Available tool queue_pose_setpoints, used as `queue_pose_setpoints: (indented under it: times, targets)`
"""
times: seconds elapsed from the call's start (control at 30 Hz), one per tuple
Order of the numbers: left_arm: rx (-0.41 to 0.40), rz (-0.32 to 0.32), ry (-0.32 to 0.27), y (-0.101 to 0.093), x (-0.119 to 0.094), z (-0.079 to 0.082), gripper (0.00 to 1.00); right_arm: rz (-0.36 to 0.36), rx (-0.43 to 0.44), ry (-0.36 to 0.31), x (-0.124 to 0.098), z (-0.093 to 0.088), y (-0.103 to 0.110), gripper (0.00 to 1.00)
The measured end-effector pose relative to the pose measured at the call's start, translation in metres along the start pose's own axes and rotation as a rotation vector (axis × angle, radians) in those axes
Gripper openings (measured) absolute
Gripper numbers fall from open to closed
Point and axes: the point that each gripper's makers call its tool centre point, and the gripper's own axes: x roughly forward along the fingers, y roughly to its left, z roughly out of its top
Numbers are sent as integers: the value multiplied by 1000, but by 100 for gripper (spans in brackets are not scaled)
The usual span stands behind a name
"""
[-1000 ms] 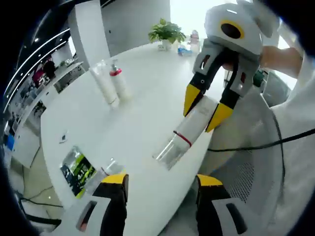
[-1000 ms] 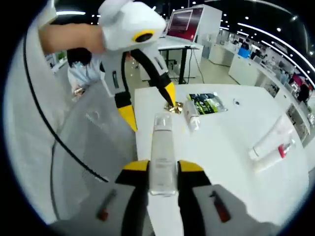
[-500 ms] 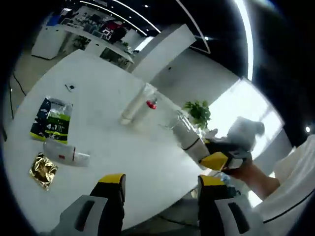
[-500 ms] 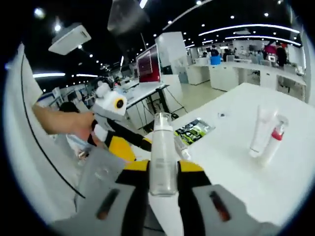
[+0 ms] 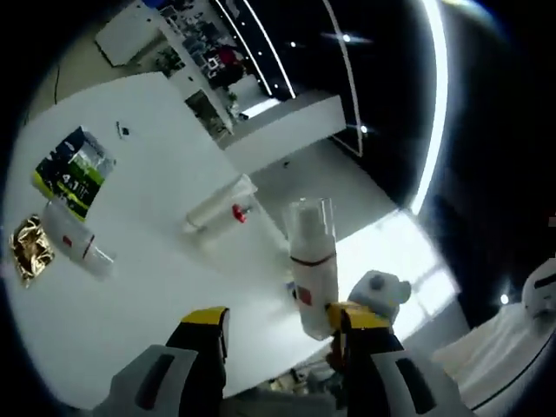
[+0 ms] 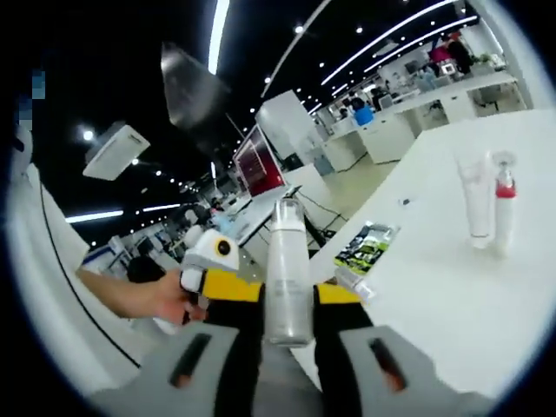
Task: Arrange the skincare products in the storage area until every visible bottle or jar stands upright without overlapping.
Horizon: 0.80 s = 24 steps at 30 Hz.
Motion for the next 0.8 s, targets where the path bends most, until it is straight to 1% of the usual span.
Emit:
queue_pose_setpoints:
  times: [0.07,0.13,0.17,0.23,0.27,0.3,0.37,0.4,0.43,0.47,0.57,0.7,0.77,0.8]
  targets:
    - [-29,-16,-50,-3,3,5,60,11,22,-4,2,-4,4,20]
    - [-34,-12,-51,-2,5,4,60,15,23,-4,3,-5,8,21]
    - [-34,-13,-44,-3,8,2,59,32,18,6,7,-10,15,21]
    - [-33,-13,-37,-3,10,0,56,34,18,9,8,-12,17,21]
    - [-38,-15,-20,-4,13,-4,54,47,25,14,11,-16,21,21]
    - [-43,-27,-27,-7,15,-4,51,44,31,18,12,-19,21,21]
    - [-56,-44,-42,-12,16,-2,37,52,45,16,13,-21,23,21]
    - [-72,-71,-66,-16,14,3,29,59,58,10,13,-22,24,21]
    - [-63,-96,-64,-20,13,3,28,57,61,10,13,-24,24,21]
    - [-67,-73,-56,-15,13,1,27,61,65,5,12,-24,25,21]
    - [-46,-69,-49,-18,15,0,27,66,88,2,11,-24,24,21]
    - [-7,-85,-51,-21,15,-2,27,85,142,-16,11,-26,26,21]
    - [8,-89,-46,-22,14,-2,26,92,153,-16,12,-27,29,21]
    - [19,-95,-39,-23,13,-3,26,95,142,-6,13,-28,31,21]
